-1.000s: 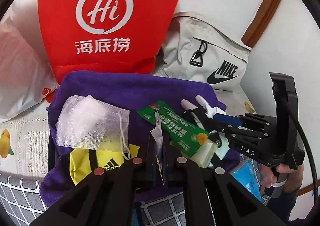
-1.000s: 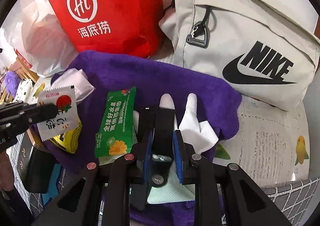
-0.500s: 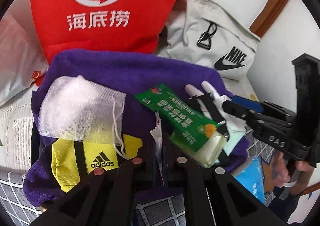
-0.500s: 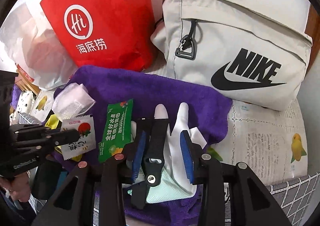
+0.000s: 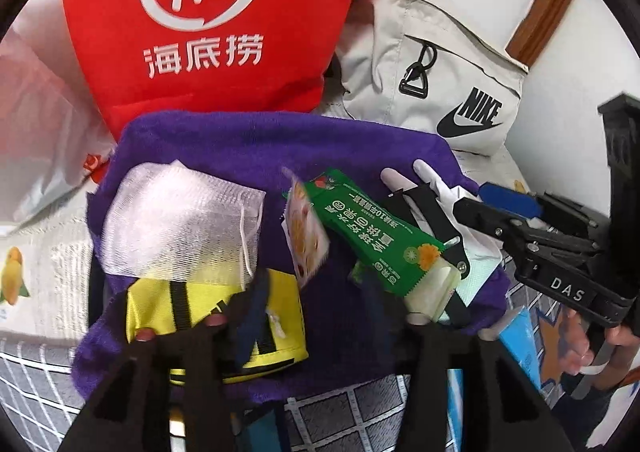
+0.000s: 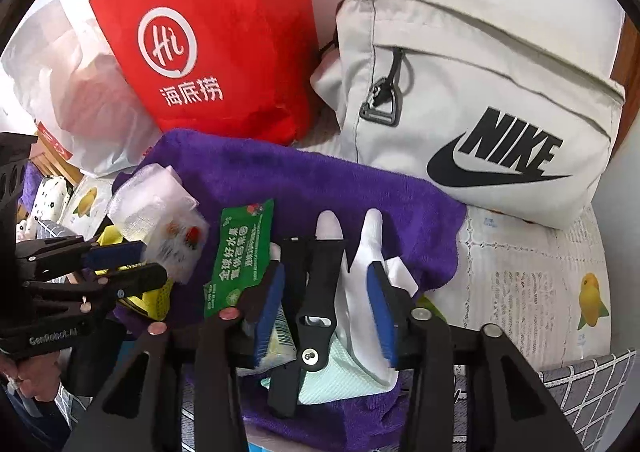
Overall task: Organize soft objects
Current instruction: 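Lower and release the snack packet with the left gripper while the right releases the strap, then withdraw both grippers from the towel back over the bed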
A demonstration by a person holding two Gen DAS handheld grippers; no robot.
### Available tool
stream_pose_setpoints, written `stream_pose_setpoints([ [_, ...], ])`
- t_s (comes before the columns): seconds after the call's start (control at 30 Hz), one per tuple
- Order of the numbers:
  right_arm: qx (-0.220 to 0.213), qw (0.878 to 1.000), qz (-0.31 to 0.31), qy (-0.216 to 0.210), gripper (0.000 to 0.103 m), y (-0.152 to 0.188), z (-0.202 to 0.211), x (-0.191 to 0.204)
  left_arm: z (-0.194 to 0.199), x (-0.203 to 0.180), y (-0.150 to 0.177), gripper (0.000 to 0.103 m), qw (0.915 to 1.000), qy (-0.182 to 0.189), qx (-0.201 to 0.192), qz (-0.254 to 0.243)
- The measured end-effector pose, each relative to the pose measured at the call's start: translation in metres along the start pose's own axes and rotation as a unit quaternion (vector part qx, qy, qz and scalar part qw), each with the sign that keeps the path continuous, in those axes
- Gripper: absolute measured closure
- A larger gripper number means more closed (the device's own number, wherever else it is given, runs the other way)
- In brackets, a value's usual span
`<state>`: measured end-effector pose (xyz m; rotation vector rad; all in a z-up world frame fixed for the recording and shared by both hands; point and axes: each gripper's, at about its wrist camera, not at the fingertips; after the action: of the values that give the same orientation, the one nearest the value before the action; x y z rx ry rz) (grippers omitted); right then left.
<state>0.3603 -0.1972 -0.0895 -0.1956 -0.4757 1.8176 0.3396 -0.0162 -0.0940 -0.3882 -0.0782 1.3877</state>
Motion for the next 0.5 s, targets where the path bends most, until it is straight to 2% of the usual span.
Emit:
stream_pose_setpoints([
  [0.07, -0.003, 1.0, 0.004, 0.003, 0.056, 0.0, 0.004, 0.003, 0.005, -0.001, 0.001, 0.054, 0.9998, -0.018, -0.01, 0.0],
  [0.4, -0.026, 1.0, 0.01, 0.005, 0.056, 0.008, 0.035, 0.012, 0.042, 0.004, 0.009, 0.054, 0.9985, -0.042, -0.032, 0.013],
  [0.47, -0.033, 0.999, 0.008, 0.001, 0.055, 0.012, 0.045, 0.015, 0.054, 0.0, 0.013, 0.049, 0.9975, -0.055, -0.044, 0.011],
  [0.5, -0.037, 0.999, 0.006, -0.002, 0.051, 0.015, 0.049, 0.017, 0.059, -0.003, 0.016, 0.046, 0.9968, -0.063, -0.049, 0.006],
])
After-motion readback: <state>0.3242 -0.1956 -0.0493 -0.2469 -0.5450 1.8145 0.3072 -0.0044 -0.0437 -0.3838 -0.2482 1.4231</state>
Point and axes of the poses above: each gripper's, at about its wrist camera, not at the fingertips, and z roughly against the way its jaws point, x to its left, y to its underside, and after that the axes turned 11 degrees about x, right-handed
